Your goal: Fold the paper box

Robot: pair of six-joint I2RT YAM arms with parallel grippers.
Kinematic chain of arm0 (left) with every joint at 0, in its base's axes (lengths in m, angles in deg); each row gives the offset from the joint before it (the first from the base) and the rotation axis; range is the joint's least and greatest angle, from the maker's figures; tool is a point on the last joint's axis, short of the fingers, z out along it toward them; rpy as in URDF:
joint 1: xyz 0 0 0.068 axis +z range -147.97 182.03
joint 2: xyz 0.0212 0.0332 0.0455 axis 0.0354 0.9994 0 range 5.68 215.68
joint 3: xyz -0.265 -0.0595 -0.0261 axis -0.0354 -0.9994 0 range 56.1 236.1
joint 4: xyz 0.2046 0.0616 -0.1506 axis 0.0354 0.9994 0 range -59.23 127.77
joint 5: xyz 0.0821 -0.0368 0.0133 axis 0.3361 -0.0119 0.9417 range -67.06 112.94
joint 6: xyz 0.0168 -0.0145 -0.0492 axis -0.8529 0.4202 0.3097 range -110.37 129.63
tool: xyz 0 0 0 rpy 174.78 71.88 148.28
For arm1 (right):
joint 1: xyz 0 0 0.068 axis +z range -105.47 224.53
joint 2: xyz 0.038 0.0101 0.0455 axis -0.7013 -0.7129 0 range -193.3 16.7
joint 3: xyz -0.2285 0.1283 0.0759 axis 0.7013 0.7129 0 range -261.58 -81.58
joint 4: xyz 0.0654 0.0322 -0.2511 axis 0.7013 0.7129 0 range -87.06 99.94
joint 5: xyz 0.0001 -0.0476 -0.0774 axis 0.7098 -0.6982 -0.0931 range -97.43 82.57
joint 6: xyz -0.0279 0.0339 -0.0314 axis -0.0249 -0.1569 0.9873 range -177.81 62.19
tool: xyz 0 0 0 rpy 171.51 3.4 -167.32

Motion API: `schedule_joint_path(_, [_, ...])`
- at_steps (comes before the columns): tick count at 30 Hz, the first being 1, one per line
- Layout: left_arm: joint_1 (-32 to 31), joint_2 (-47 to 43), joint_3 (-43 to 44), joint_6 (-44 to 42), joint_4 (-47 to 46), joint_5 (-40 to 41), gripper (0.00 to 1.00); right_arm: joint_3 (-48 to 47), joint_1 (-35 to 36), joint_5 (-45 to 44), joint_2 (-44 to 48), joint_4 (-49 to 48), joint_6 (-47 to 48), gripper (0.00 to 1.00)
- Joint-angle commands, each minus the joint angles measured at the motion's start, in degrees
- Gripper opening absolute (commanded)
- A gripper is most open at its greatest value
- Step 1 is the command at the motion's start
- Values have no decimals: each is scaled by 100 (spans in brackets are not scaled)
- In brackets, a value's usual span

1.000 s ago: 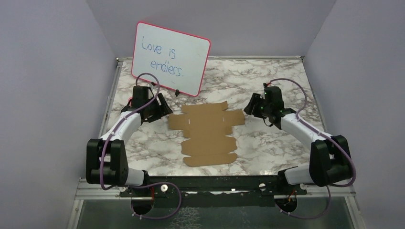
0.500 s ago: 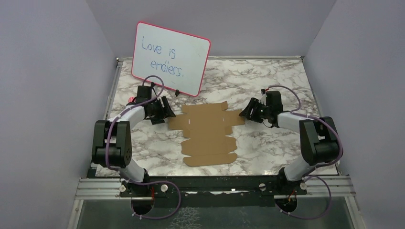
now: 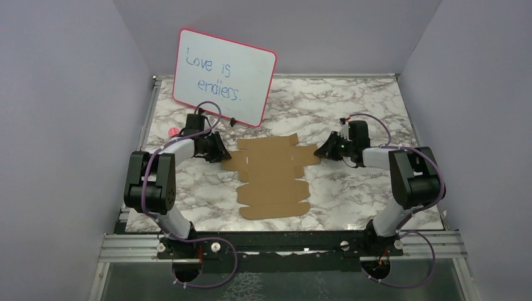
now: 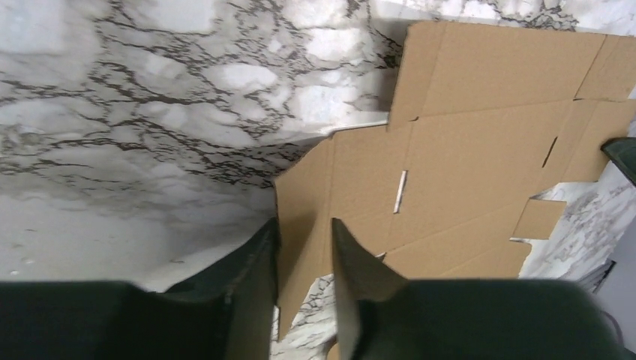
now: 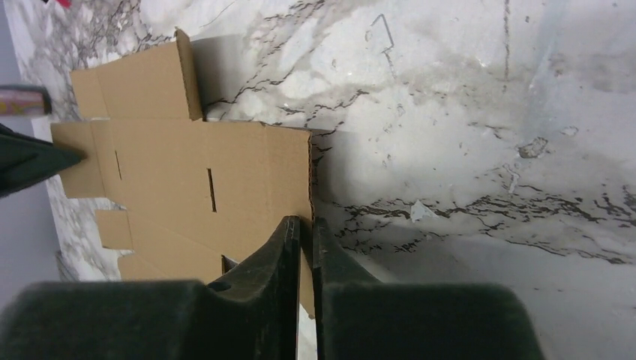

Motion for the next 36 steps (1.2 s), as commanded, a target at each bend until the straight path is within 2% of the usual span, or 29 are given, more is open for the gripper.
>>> schedule_joint_path(1, [-245, -34, 96, -34, -53, 114, 22, -62, -16, -88, 110, 464, 276, 6])
schedule_joint_path(4, [-421, -108, 196, -48, 92, 415, 6, -182, 15, -430, 294, 897, 443, 1])
schedule_joint_path(6, [-564, -130, 322, -80, 237, 671, 1, -296, 97, -779, 424, 1199, 565, 1])
schedule_joint_path(15, [-1187, -75, 895, -209, 769, 1610, 1, -925, 845, -2440, 762, 2356, 882, 1])
schedule_joint_path(24, [-1694, 292, 1353, -310, 1143, 2291, 1, -1604, 1740, -3932, 624, 3158, 947, 1])
schedule_joint_path(36, [-2167, 789, 2010, -341, 1451, 2682, 5, -2229, 2482, -4654, 270, 3703, 785, 1])
